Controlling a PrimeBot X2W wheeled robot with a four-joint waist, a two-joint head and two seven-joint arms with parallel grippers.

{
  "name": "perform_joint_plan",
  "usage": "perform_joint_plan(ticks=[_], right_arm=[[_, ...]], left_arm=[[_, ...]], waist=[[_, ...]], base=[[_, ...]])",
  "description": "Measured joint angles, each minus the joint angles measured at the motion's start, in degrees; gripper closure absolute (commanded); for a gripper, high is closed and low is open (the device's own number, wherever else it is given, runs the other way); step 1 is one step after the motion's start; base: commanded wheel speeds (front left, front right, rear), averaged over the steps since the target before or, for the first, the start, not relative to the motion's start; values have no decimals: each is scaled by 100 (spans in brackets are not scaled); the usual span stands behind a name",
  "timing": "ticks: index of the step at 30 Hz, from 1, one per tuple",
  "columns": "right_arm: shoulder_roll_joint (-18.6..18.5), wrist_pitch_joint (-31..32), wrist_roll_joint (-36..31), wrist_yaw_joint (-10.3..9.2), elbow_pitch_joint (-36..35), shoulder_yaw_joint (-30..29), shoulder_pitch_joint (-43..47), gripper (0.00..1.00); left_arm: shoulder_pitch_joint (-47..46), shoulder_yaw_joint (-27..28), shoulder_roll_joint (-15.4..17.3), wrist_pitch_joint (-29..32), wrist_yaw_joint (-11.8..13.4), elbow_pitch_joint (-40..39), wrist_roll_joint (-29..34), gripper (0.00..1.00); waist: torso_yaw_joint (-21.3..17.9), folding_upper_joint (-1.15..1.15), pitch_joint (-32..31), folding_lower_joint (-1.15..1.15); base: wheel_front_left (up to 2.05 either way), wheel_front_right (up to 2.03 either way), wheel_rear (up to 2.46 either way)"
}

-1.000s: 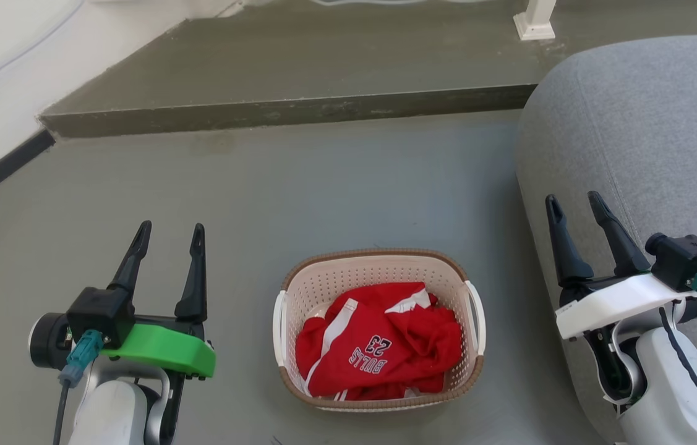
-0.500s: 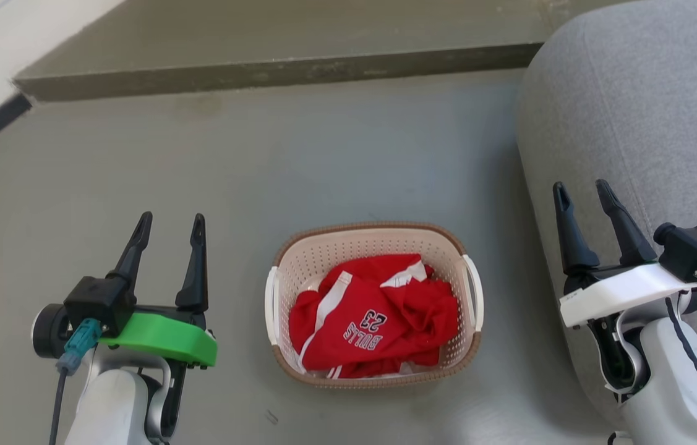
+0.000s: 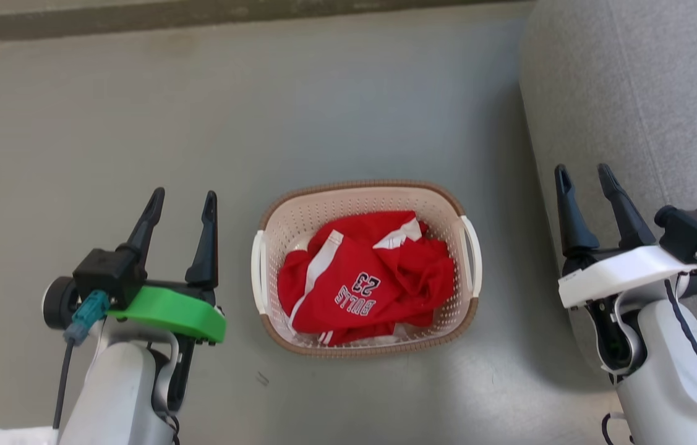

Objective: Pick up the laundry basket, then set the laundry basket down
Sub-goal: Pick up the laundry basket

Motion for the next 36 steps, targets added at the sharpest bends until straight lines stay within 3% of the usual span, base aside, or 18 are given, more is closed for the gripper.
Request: perform_joint_plan(ticks=[6,36], right_arm=[[11,0,1,32,160,9,-214,0],[60,-1,143,34,2005,673,-1709,0]], left_arm=[[-239,-23,-3,0,-18,174,-130,0],[-1972,-779,-62,242,-120,2549,-1140,0]], waist=[[-40,0,297,0],[-73,0,2150,0]], base=[[0,0,0],[0,0,0]])
